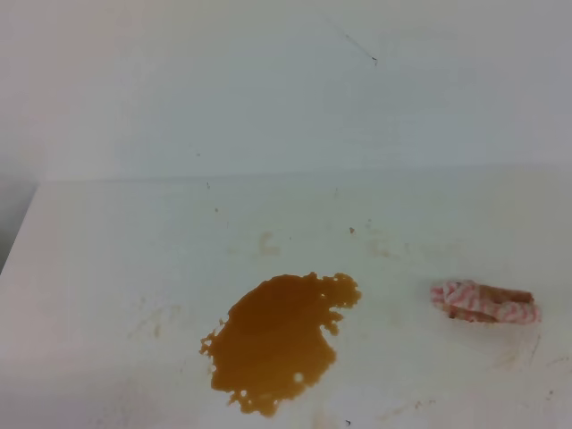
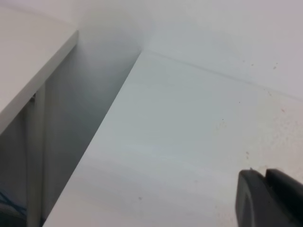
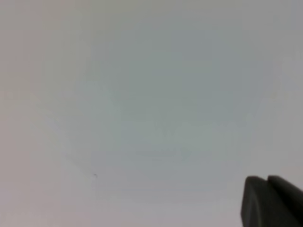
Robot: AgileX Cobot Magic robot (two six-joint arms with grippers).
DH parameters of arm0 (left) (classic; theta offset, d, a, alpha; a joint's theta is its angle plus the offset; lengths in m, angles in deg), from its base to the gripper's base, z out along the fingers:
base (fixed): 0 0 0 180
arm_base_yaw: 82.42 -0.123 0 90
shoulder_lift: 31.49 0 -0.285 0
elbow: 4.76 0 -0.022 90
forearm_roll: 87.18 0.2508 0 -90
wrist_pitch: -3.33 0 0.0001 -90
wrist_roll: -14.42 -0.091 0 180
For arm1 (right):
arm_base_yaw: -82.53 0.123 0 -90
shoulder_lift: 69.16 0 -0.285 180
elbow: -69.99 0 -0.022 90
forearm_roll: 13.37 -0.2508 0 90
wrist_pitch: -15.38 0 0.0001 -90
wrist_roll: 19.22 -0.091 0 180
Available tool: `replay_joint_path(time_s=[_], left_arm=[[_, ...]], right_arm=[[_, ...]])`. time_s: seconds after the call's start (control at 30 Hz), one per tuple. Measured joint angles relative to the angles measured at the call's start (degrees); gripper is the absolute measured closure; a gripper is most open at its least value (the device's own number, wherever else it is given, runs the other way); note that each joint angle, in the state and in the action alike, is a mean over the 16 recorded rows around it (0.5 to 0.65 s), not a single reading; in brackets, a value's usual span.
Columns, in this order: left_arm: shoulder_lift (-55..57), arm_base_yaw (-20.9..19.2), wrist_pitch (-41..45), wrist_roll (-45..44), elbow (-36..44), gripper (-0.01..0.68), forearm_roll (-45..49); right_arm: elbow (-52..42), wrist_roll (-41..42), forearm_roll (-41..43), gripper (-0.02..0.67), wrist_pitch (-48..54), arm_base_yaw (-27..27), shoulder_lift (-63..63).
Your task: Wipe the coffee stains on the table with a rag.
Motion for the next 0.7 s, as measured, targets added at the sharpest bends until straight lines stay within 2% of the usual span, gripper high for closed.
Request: replay_joint_path(time_s=[0.2,0.5,0.7], left_arm=[[0.0,0.0,-0.1,0.0,0.0,0.673,0.0],[0.0,0.0,-0.1,0.0,0.0,0.673,0.0],[0.0,0.0,-0.2,0.0,0.3,0.673,0.0]], right_arm=[[10.8,5.8,-1.4,0.651,8.2,0.0,9.9],[19.8,16.3,-3.3,0.65,21.0,0.3,27.7],[26.8,20.1,2.7,0.627,29.1,3.5,41.1]])
